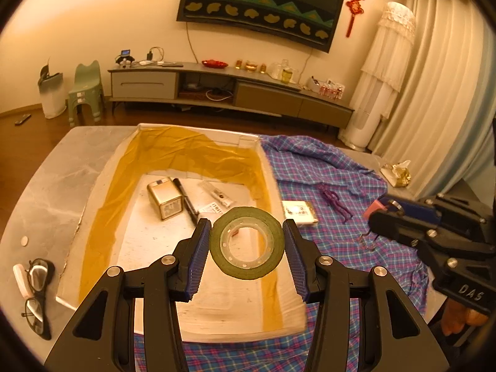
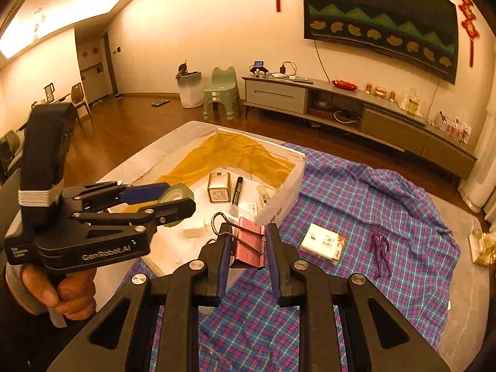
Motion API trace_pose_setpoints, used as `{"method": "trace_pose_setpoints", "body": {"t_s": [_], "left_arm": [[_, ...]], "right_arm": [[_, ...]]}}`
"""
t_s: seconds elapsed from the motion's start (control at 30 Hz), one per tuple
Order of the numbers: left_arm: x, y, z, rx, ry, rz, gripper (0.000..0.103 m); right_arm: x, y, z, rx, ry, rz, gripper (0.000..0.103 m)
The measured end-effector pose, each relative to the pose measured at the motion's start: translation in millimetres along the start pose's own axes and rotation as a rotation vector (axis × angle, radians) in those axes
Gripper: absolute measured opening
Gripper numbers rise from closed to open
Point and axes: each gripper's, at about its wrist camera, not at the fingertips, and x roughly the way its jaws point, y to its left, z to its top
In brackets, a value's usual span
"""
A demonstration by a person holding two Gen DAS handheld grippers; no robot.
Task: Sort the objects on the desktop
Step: 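Carry the clip in the right gripper to the bin while the left carries the tape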
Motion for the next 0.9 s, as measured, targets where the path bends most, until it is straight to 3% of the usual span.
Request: {"method": "trace_pose_setpoints", "body": {"t_s": [0.9], "left_arm": [[-8.6, 88.2, 3.6, -0.112, 0.016, 0.078, 0.049]], "right_arm": [[63.8, 83.8, 42.2, -0.149, 0.06, 0.07, 0.023]]}}
